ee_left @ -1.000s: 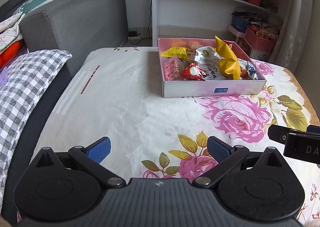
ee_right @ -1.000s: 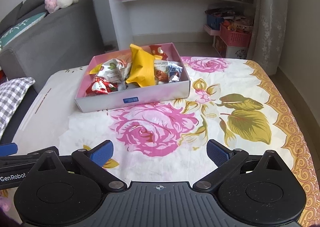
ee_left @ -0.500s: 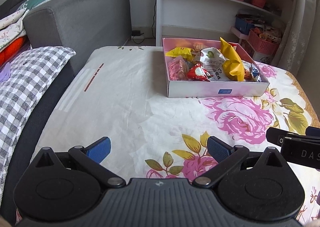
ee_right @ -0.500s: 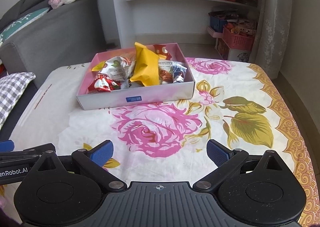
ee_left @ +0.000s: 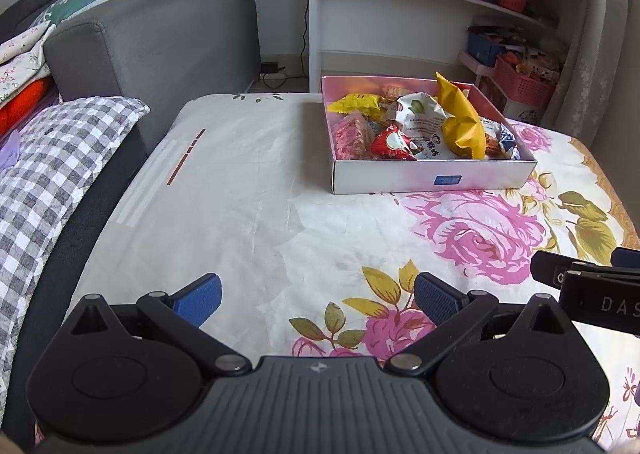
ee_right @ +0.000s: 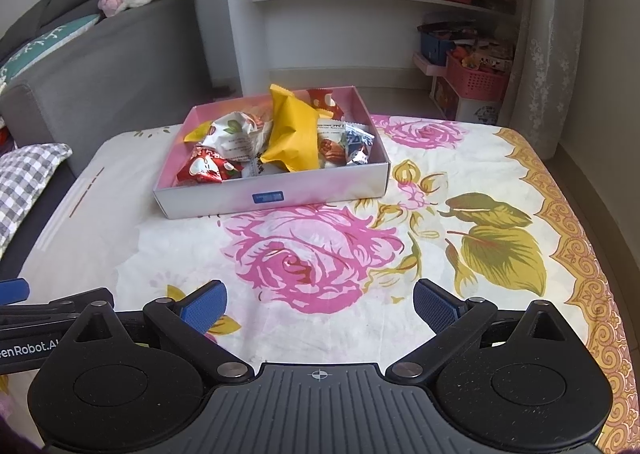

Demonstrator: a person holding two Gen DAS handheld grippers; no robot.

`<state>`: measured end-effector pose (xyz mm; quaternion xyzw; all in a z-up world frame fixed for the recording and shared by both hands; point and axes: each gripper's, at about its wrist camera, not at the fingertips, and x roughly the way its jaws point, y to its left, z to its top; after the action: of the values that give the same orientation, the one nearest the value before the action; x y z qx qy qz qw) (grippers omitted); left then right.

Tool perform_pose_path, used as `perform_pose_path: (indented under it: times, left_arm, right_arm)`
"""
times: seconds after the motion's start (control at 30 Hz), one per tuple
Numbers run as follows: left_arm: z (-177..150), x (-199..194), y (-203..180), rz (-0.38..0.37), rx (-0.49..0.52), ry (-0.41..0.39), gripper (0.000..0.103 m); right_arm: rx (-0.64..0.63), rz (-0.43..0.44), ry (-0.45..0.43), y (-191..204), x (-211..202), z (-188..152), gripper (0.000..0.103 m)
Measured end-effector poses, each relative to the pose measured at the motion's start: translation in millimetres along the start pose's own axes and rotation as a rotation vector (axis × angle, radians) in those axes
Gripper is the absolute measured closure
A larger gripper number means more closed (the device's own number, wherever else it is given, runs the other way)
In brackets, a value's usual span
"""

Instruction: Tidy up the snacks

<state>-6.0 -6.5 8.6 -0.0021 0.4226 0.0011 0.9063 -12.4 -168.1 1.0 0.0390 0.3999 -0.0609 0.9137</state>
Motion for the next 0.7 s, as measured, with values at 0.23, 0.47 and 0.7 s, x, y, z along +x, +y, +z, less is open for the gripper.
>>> perform_pose_path:
  times: [0.23,0.47,0.7]
  left_arm:
    - [0.3,-0.3,0.8,0.001,0.004,-0.001,0.000]
    - [0.4,-0.1,1.3,0.003,0.002,0.000,0.000]
    - [0.3,0.1,1.5,0.004,0.002,-0.001,0.000]
  right_arm:
    - [0.002,-0.001,0.004,0.4,0.7,-0.3,0.002]
    - [0.002,-0.001,0.004,0.6,0.7,-0.4,0.002]
    - [0.002,-0.001,0.004,0.5,0.7,-0.5,0.002]
